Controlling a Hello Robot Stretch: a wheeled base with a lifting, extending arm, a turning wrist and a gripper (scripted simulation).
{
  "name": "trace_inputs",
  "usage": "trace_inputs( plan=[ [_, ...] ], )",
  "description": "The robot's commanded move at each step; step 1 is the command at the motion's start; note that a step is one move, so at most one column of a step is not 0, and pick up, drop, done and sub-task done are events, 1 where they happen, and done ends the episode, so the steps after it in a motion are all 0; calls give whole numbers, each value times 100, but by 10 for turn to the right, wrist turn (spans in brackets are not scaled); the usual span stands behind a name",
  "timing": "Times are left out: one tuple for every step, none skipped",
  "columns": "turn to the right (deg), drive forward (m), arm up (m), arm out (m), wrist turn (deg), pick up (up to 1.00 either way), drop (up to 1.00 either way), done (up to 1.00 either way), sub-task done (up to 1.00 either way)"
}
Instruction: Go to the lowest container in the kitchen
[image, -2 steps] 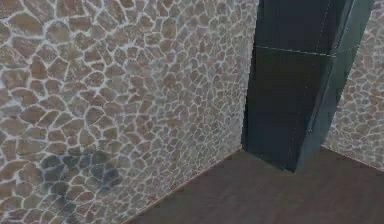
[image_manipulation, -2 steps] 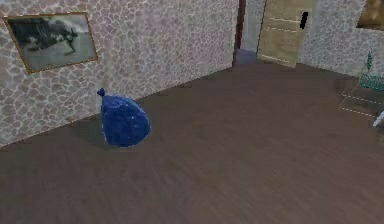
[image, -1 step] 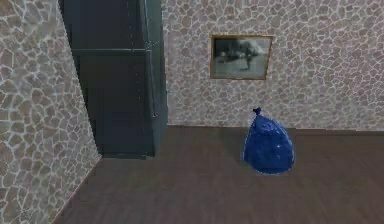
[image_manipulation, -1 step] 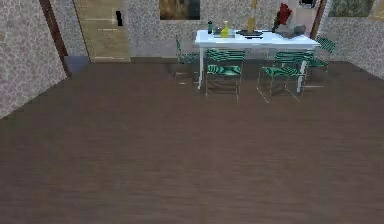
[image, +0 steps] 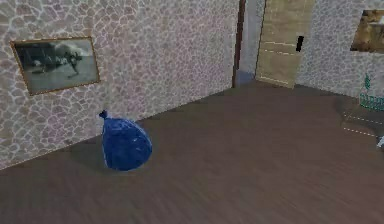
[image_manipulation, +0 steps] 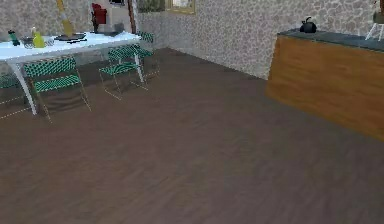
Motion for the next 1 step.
trace_inputs(
  plan=[
    [390, 0, 0, 0, 0, 0, 0, 0, 0]
  ],
)
